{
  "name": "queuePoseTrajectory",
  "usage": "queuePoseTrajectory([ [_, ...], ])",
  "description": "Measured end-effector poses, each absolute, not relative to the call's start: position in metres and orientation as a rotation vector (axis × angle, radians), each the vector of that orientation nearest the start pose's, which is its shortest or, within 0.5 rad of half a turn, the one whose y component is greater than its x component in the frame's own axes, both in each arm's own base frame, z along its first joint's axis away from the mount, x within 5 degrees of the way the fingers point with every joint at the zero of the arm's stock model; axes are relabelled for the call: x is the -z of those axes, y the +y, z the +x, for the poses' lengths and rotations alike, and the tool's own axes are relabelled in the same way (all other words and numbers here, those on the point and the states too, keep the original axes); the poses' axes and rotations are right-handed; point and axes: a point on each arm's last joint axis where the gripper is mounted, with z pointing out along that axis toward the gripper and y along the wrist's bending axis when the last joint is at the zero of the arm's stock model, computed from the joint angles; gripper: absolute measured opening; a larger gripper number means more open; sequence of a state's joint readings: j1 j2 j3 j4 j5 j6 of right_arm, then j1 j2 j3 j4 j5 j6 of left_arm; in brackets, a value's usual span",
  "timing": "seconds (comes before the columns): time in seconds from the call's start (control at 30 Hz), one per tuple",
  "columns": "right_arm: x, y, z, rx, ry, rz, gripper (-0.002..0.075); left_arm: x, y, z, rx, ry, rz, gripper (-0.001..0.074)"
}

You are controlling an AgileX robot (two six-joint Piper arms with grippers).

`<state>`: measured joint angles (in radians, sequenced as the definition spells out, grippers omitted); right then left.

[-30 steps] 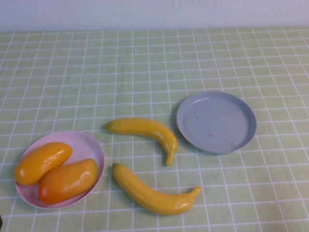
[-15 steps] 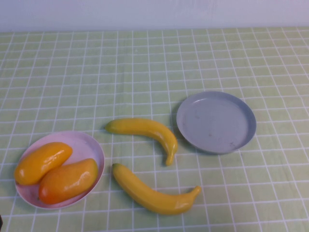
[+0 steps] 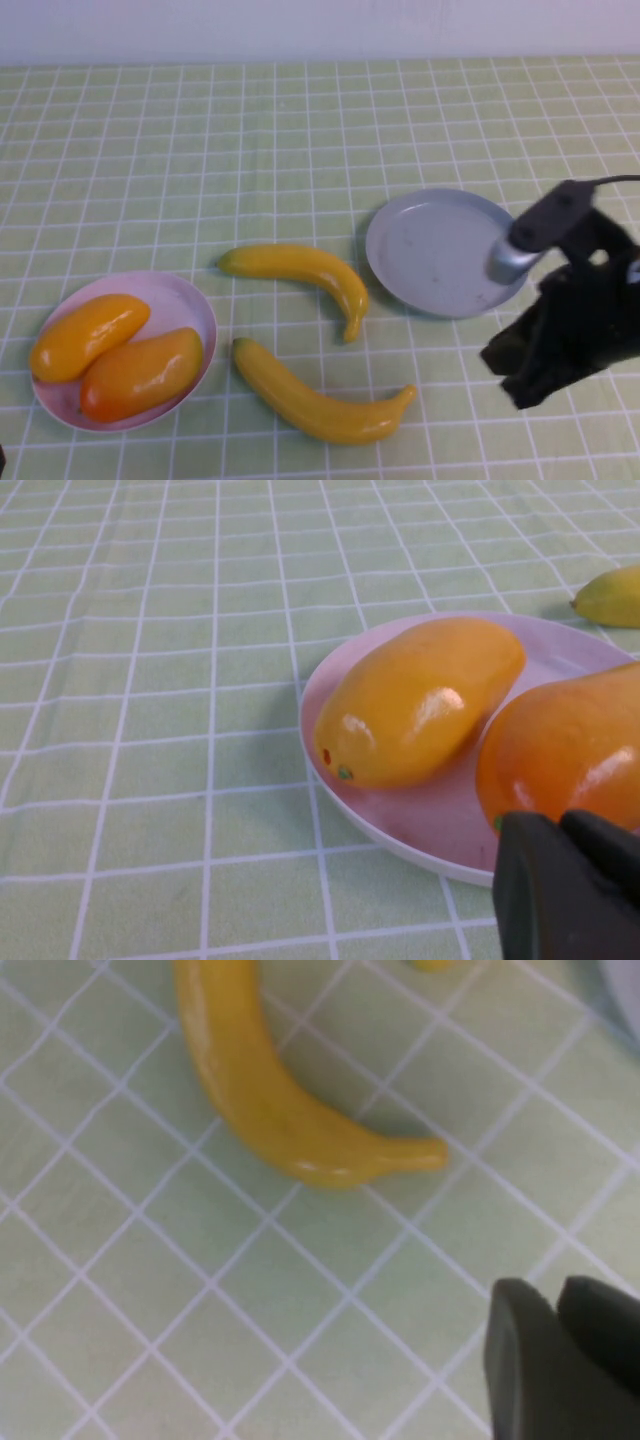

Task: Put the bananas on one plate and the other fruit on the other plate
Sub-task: Put another type of fruit in the right plate

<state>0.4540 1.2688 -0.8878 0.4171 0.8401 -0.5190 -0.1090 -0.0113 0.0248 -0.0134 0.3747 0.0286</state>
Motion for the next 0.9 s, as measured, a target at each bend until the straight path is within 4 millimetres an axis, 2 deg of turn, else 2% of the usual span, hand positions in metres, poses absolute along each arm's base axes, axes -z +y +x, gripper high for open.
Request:
queuePoseTrajectory([
  [0.1, -0.271, 0.168, 0.209, -0.458, 2.428, -1.200, 0.0115, -0.172, -0.006, 0.052, 0.069, 1.868, 0.121, 0.0004],
  [0.2, -0.261, 0.209, 0.217, -0.432, 2.384, -1.381, 0.0279, -0.172, -0.006, 0.052, 0.069, 1.868, 0.121, 0.0004],
  [0.3, -0.249, 0.243, 0.225, -0.419, 2.357, -1.492, 0.0439, -0.172, -0.006, 0.052, 0.069, 1.868, 0.121, 0.0004],
  [0.37, -0.237, 0.259, 0.231, -0.413, 2.354, -1.541, 0.0489, -0.172, -0.006, 0.052, 0.069, 1.868, 0.121, 0.0004],
  [0.57, -0.211, 0.287, 0.245, -0.353, 2.308, -1.654, 0.0526, -0.172, -0.006, 0.052, 0.069, 1.868, 0.121, 0.0004],
  [0.8, -0.174, 0.300, 0.253, -0.311, 2.299, -1.714, 0.0529, -0.172, -0.006, 0.052, 0.066, 1.868, 0.122, 0.0004],
  [0.9, -0.171, 0.303, 0.256, -0.301, 2.283, -1.712, 0.0499, -0.172, -0.006, 0.052, 0.066, 1.868, 0.122, 0.0004],
])
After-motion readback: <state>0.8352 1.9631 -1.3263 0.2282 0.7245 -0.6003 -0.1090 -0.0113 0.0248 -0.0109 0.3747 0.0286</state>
